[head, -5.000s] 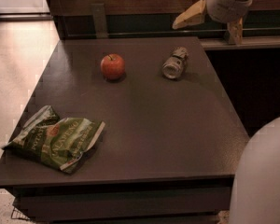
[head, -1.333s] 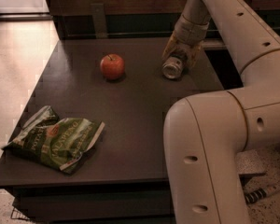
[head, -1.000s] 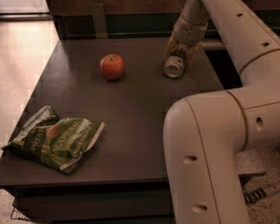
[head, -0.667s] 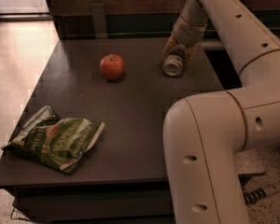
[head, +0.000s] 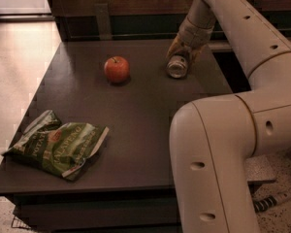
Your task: Place 7up can upright
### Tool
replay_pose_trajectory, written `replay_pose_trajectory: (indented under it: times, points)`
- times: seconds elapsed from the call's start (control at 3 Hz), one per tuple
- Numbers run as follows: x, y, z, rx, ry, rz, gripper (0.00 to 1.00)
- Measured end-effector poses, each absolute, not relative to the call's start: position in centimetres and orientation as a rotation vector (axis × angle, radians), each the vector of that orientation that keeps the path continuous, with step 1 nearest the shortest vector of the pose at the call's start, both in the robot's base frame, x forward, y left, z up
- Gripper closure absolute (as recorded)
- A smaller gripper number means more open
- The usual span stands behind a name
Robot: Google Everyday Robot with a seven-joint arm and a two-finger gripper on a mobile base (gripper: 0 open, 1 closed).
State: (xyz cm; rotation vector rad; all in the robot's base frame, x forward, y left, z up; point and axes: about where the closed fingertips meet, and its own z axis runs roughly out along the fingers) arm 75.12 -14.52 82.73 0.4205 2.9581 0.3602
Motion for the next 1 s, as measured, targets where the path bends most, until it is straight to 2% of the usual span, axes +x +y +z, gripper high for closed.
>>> replay_pose_trajectory:
  times: [1.0]
  points:
    - [72.1, -19.0, 86.4, 0.319, 2.85, 0.4, 1.0]
